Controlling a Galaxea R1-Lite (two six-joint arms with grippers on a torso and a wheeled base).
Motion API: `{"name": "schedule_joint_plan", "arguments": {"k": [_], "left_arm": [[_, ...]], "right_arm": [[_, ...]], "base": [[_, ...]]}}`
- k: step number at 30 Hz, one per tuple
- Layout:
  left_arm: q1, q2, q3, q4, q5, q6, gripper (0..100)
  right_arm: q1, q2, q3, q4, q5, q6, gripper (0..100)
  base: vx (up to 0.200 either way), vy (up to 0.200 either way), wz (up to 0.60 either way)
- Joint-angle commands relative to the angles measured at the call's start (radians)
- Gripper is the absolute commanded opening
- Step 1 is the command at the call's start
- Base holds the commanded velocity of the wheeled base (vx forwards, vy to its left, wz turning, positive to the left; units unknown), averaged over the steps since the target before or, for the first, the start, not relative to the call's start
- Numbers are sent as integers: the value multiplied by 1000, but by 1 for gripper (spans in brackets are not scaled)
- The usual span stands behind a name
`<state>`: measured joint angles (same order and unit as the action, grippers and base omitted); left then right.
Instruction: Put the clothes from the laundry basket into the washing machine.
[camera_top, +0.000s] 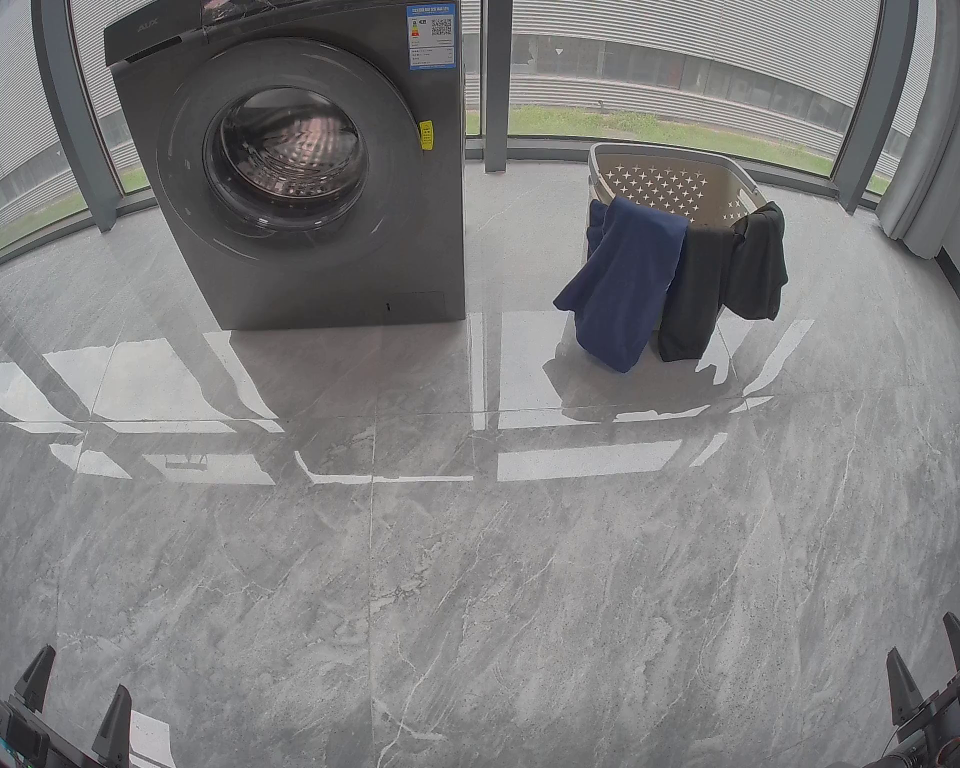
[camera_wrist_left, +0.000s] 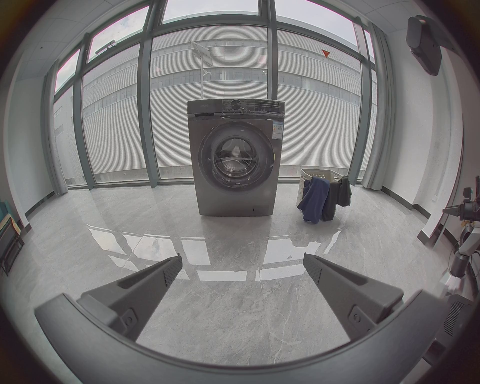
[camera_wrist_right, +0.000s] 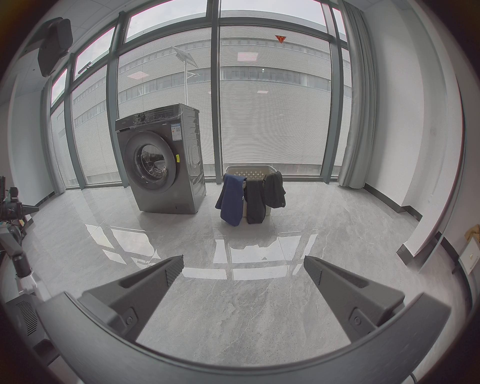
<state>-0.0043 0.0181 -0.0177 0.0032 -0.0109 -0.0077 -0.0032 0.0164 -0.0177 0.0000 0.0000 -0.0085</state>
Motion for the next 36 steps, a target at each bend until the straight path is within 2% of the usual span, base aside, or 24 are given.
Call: {"name": "schedule_joint_plan", "arguments": {"k": [1,8,36], "left_arm": [[0,-9,16,0,0,0,100],[0,-9,16,0,0,-3,100],[0,-9,16,0,2,-8,100]], "right_arm": [[0,-12,16,0,0,-1,100],[0,-12,16,0,0,5,100],[0,-12,16,0,0,-1,100]], "base": [[0,0,0],[0,0,0],[200,0,0]]}}
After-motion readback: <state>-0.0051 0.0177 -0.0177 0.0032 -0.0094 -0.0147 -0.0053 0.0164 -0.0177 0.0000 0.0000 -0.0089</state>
